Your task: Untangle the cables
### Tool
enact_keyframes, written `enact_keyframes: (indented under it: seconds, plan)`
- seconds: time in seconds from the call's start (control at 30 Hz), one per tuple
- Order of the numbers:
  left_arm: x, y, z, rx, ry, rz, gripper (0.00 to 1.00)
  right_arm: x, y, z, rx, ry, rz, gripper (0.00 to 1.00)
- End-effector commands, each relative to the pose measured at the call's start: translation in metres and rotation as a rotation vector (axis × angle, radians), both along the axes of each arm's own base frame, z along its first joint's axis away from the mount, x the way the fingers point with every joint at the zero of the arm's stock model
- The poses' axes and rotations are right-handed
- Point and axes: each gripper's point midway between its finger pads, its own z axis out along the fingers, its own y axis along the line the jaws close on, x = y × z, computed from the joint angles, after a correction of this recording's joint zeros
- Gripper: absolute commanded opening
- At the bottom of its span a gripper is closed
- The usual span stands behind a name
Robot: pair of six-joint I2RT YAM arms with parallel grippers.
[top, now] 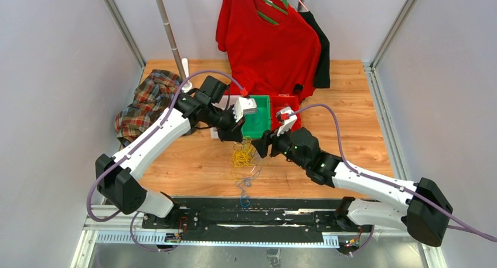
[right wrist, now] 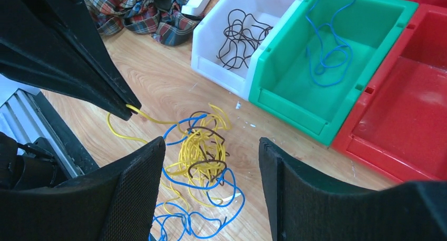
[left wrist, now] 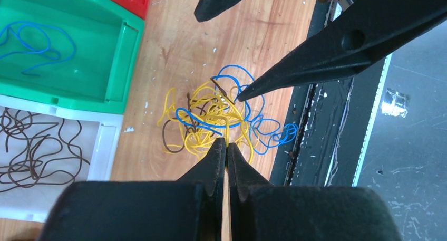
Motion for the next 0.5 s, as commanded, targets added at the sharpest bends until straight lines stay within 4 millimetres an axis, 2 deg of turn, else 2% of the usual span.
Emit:
enact_keyframes:
  seconds: [0.0,0.23,0.47]
  plan:
    - [-0.007,-0.002,0.021,-0.03,-0.031,-0.021,0.02,-0.002,0.018,0.024,0.044,-0.052,0.052,0.66]
    - [-0.01,-0.003,0.027,-0.038,-0.044,-0.037,0.02,0.001,0.037,0.023,0.047,-0.043,0.084,0.66]
    - [-0.01,-0.004,0.031,-0.037,-0.047,-0.047,0.02,0.007,0.056,0.009,0.046,-0.023,0.097,0.66]
